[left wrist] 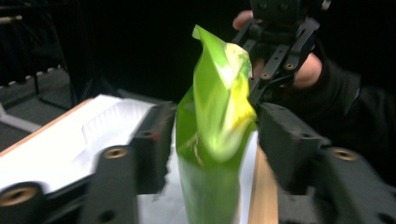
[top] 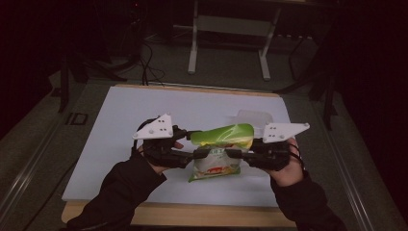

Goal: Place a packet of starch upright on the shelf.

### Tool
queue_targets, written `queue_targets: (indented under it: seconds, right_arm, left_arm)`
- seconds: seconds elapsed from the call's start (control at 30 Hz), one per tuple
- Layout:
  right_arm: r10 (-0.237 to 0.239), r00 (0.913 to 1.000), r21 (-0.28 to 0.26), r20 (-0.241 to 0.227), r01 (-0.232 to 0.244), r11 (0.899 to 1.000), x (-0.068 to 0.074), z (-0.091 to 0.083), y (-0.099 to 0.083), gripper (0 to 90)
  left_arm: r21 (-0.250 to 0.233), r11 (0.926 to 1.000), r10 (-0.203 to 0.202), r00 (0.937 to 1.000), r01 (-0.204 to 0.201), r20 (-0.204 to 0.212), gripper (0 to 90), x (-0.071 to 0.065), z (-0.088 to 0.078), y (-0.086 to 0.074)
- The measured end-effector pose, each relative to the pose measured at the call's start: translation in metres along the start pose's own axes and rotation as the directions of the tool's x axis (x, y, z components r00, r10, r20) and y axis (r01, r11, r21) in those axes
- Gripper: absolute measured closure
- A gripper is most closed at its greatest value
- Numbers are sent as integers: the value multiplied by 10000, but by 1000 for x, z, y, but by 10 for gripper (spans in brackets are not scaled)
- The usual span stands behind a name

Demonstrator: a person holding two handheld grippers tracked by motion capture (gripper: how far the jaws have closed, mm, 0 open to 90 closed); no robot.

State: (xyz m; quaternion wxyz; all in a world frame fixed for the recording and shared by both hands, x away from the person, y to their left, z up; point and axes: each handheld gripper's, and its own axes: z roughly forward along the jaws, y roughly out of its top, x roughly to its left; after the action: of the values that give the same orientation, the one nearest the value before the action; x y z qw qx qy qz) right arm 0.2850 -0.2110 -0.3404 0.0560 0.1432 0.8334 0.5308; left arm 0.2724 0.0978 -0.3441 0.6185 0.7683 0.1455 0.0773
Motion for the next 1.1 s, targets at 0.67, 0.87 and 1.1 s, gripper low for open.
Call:
queue_targets:
  seconds: [0.67, 0.87, 1.1]
  right_arm:
    - [-86, 9907, -1038, 1357, 229, 9943, -31, -53, 17, 802]
    - [133, 9788, -977, 2042, 69, 9952, -48, -69, 12, 802]
    - [528, 9631, -851, 2639, -312, 9959, -67, -85, -4, 802]
  left_arm:
    - [206, 9962, -849, 9963, 845, 160, 20, 6, -6, -40]
    - [335, 9964, -771, 9969, 776, -164, 20, 8, -14, -61]
    - [1069, 9867, -1186, 9921, 1224, -415, 19, 11, -21, -87]
